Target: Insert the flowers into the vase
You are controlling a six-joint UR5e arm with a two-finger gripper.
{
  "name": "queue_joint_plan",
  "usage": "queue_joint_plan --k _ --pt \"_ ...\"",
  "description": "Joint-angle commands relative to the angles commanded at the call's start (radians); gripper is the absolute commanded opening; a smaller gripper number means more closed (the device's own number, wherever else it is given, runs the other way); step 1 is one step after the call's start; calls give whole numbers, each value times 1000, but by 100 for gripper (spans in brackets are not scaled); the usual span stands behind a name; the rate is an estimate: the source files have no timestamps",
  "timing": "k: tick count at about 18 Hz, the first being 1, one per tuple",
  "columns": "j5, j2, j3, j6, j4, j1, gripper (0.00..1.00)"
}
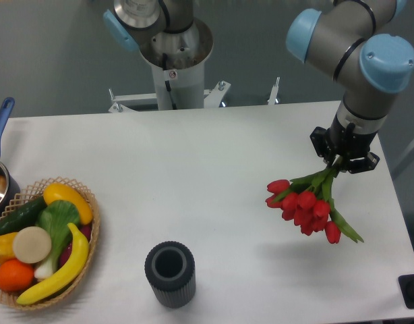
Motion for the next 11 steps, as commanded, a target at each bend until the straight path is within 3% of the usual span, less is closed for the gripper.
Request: queue_joint_plan --k 5,11 --pt "-17 12 9 0 -2 8 20" --pt "-219 34 20 -52 8 15 17"
